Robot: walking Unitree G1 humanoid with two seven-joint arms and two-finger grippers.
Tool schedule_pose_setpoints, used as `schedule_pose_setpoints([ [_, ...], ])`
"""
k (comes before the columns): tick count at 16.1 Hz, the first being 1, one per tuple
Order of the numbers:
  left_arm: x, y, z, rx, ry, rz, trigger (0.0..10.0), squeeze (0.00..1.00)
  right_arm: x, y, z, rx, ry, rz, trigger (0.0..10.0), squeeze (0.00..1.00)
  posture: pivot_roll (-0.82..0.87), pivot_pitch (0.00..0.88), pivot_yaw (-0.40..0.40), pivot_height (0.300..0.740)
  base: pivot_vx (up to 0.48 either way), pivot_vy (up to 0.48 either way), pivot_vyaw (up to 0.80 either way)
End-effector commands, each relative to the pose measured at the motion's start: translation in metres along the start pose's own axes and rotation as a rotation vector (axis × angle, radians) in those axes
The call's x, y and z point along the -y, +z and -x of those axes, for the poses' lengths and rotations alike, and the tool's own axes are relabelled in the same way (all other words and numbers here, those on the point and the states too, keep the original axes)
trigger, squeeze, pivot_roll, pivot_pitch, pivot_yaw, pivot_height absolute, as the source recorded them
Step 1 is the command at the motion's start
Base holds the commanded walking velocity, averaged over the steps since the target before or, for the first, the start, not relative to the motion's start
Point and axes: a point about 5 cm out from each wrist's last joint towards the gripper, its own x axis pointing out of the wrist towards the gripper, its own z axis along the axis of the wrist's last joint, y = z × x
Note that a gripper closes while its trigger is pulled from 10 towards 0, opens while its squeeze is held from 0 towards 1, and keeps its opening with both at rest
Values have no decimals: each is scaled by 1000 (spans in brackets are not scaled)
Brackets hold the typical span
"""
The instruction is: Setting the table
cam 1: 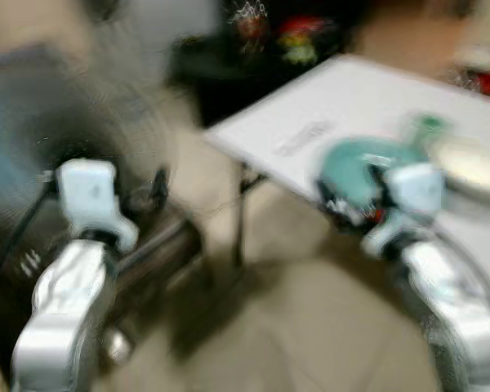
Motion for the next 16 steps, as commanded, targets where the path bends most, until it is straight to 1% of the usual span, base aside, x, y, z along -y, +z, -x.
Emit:
schedule_pose_setpoints([
  [1,3,2,0,9,0,-19,10000,1000,4,2,2,10,-9,23,10000,1000,7,0,51,740,0,0,800],
  [2,5,3,0,39,-23,5,10000,1000,3,2,1,6,-7,25,10000,1000,6,0,52,740,0,0,800],
  [4,3,3,1,44,-1,9,10000,1000,4,-1,2,-6,-6,30,10000,1000,10,0,48,740,0,0,800],
  [5,0,2,1,39,33,9,10000,1000,4,-2,2,-10,-6,33,10000,1000,12,0,45,740,0,0,800],
  [8,-4,1,1,13,58,-21,10000,1000,3,-2,0,-11,1,32,10000,1000,17,0,43,740,0,0,800],
  [12,-4,-1,2,3,68,-14,10000,1000,4,-2,0,-10,6,32,10000,1000,16,0,40,740,0,0,800],
  [16,-5,1,0,1,66,-4,10000,1000,4,-1,-6,-1,17,30,10000,1000,36,0,27,740,0,0,800],
])
